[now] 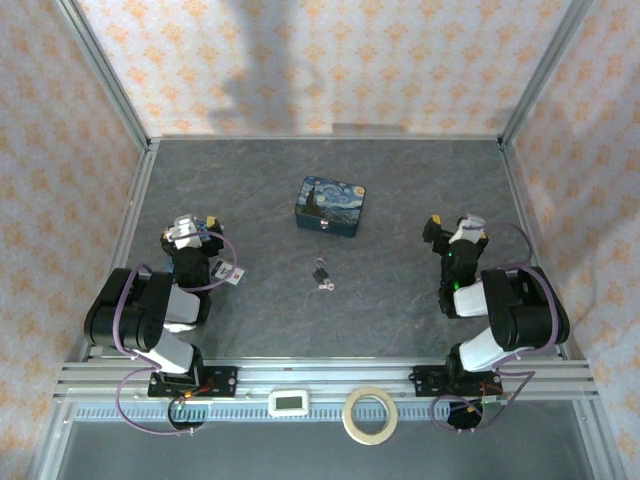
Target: Unlock a padlock with a key
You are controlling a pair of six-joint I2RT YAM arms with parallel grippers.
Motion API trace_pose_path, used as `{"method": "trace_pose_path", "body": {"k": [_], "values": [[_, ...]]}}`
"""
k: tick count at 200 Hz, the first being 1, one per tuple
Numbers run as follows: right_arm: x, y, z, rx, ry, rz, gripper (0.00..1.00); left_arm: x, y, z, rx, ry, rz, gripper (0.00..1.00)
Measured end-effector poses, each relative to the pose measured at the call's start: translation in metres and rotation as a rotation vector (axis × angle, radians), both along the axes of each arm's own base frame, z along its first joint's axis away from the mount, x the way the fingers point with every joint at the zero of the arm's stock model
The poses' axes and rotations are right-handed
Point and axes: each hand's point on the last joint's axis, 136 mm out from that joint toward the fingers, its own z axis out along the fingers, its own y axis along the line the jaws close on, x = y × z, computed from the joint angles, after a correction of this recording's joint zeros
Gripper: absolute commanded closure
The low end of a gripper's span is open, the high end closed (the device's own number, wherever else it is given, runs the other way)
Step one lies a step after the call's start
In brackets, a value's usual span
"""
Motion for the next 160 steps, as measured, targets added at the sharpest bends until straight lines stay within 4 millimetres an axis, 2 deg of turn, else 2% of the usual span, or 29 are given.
{"method": "trace_pose_path", "body": {"k": [102, 160], "values": [[0.0, 0.0, 0.0, 0.0, 0.0, 0.0, 0.0, 0.0007, 0.0, 0.0009, -0.003, -0.003, 0.0, 0.01], [0.0, 0.0, 0.0, 0.0, 0.0, 0.0, 0.0, 0.0012, -0.0001, 0.0014, -0.003, -0.005, 0.0, 0.01]]}}
